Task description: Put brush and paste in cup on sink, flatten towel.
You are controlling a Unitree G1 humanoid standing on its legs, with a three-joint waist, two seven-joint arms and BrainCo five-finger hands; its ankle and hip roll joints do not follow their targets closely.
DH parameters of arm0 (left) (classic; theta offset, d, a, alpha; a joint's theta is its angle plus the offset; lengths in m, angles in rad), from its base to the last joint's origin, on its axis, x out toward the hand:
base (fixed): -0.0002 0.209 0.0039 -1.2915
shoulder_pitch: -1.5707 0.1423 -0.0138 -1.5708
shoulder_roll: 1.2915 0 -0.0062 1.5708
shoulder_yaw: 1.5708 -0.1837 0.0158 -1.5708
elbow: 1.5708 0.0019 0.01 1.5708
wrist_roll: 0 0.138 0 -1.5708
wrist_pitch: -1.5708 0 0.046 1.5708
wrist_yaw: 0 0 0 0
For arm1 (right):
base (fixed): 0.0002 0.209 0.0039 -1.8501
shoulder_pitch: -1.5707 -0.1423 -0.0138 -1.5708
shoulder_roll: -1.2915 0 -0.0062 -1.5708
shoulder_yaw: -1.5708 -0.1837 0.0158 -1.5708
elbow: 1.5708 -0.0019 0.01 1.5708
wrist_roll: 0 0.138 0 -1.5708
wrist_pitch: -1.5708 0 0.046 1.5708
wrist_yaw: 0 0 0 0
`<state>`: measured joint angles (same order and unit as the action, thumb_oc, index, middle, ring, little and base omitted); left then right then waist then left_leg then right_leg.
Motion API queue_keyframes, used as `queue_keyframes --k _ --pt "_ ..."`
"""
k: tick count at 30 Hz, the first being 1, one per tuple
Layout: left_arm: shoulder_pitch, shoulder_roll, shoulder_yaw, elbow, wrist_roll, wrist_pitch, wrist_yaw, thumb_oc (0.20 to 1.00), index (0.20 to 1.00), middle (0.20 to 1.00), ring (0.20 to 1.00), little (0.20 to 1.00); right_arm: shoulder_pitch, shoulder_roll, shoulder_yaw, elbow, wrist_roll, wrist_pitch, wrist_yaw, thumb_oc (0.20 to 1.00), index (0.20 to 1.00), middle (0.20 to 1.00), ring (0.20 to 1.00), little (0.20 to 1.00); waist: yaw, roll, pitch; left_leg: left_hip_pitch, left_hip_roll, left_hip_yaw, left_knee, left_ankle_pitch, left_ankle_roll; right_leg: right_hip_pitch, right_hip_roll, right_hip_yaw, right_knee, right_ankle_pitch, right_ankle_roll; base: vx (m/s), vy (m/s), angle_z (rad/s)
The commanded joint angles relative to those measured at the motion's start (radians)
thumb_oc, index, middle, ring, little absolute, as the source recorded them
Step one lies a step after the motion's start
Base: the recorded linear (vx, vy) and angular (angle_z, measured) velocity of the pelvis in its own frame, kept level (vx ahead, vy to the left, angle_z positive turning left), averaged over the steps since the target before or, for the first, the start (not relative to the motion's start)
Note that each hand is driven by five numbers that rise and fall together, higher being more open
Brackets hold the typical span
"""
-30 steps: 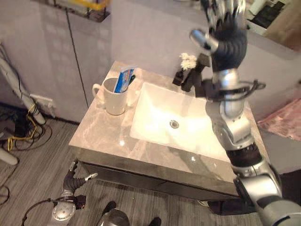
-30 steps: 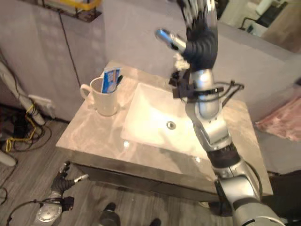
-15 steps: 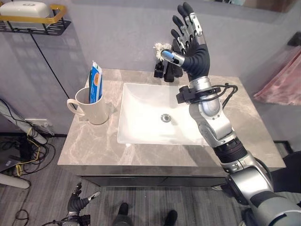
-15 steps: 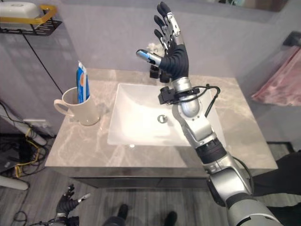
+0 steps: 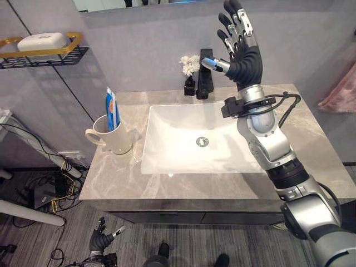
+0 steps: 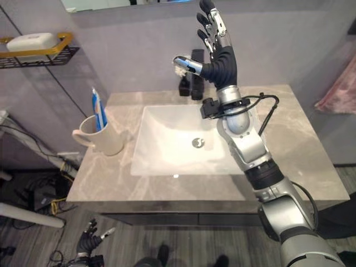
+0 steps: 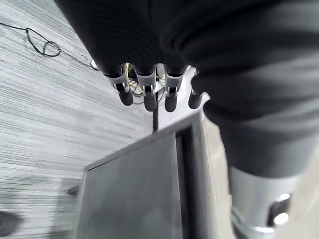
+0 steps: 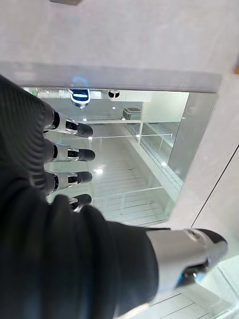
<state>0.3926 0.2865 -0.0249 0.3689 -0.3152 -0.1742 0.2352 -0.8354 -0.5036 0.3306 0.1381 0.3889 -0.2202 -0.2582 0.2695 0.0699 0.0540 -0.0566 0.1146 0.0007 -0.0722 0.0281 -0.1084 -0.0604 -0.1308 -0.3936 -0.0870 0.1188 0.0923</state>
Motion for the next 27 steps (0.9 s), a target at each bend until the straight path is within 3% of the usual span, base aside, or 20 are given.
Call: queue_keyframes --k 1,7,15,20,27 --pt "-0.001 0.089 0.001 -0.037 -0.038 -0.054 -0.008 1.0 1.0 1.0 1.0 1.0 -0.068 -0.052 -0.024 0.014 -0.032 -0.034 -0.005 1.0 1.0 1.0 1.0 1.0 0.058 -0.022 -0.019 -0.07 0.03 -0.019 -0.01 0.141 -0.048 0.1 -0.072 -0.025 0.126 -0.207 0.039 -0.05 -0.026 0.37" --pt "0.05 0.108 0.023 -0.178 -0.06 -0.077 -0.042 1.0 1.0 1.0 1.0 1.0 -0.018 -0.102 -0.058 0.049 -0.039 -0.035 -0.002 1.0 1.0 1.0 1.0 1.0 0.098 -0.007 -0.02 -0.076 0.017 -0.061 -0.005 0.162 -0.057 0.139 -0.073 -0.078 0.139 -0.234 0.031 -0.02 -0.03 0.36" --pt "0.084 0.183 0.037 -0.371 -0.076 -0.118 -0.091 1.0 1.0 1.0 1.0 1.0 0.054 -0.137 -0.108 0.082 -0.057 -0.046 -0.013 1.0 1.0 1.0 1.0 1.0 0.115 0.012 -0.008 -0.088 0.006 -0.098 -0.002 0.189 -0.067 0.159 -0.072 -0.124 0.152 -0.249 0.026 -0.03 -0.011 0.24" --pt "0.053 0.269 0.04 -0.551 -0.081 -0.155 -0.109 1.0 1.0 1.0 1.0 1.0 0.129 -0.123 -0.133 0.036 -0.097 -0.056 -0.026 1.0 1.0 1.0 1.0 1.0 0.087 0.023 -0.003 -0.089 0.007 -0.083 -0.009 0.188 -0.069 0.151 -0.069 -0.116 0.146 -0.244 0.027 -0.02 0.006 -0.01" --pt "0.037 0.306 0.066 -0.628 -0.108 -0.17 -0.113 1.0 1.0 1.0 1.0 1.0 0.201 -0.133 -0.146 -0.075 -0.141 -0.058 -0.012 1.0 1.0 1.0 1.0 1.0 0.037 0.02 -0.006 -0.083 0.013 -0.045 -0.015 0.172 -0.061 0.129 -0.067 -0.073 0.122 -0.218 0.031 0.0 0.024 -0.15"
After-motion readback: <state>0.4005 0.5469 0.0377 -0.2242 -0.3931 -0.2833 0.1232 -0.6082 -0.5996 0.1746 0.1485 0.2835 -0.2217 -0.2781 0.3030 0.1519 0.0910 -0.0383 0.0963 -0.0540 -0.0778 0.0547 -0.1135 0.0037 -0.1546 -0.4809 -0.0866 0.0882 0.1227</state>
